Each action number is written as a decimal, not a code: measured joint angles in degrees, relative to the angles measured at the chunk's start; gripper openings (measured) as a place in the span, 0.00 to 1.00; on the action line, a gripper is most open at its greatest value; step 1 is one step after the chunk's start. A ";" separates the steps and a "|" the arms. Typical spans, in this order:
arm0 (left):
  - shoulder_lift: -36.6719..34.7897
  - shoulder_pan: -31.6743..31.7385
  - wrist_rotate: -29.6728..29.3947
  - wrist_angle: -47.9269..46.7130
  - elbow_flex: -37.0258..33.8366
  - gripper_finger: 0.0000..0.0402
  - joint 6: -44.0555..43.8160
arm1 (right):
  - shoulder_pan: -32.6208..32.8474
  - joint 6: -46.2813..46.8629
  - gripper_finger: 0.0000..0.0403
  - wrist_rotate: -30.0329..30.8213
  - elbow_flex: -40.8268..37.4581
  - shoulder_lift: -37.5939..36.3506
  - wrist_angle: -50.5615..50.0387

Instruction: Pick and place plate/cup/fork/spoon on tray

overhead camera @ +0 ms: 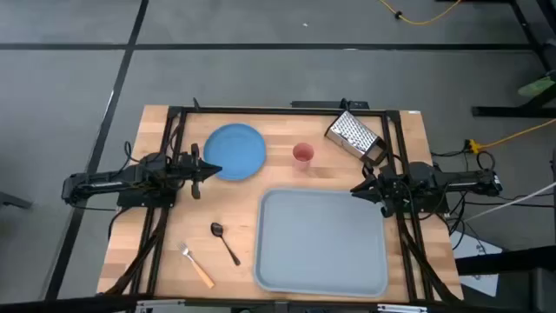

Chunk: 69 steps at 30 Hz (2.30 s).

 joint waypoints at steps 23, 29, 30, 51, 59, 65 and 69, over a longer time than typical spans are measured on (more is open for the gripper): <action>0.00 0.01 0.01 -0.01 0.00 0.00 0.00 | -0.01 -0.02 0.15 0.01 -0.02 0.02 0.01; 0.01 0.01 0.01 0.00 -0.02 0.00 0.00 | -0.01 -0.01 0.15 0.01 -0.01 0.02 0.01; 0.02 0.01 0.02 0.00 0.00 0.00 0.00 | -0.01 0.03 0.15 -0.01 0.00 0.02 0.01; -0.02 0.00 -2.15 13.34 -0.04 0.00 -29.67 | 0.01 9.01 0.15 8.79 -0.01 0.02 10.58; -0.02 0.00 -7.03 19.31 -0.04 0.00 -32.12 | 0.00 9.40 0.15 14.77 0.00 0.00 17.75; 1.10 -3.01 3.88 22.49 -0.04 0.00 -34.30 | -0.01 10.79 0.15 15.05 0.00 0.00 17.85; 5.95 -9.55 5.54 37.21 -0.02 0.00 -28.14 | -0.01 10.39 0.15 14.98 0.00 0.00 17.96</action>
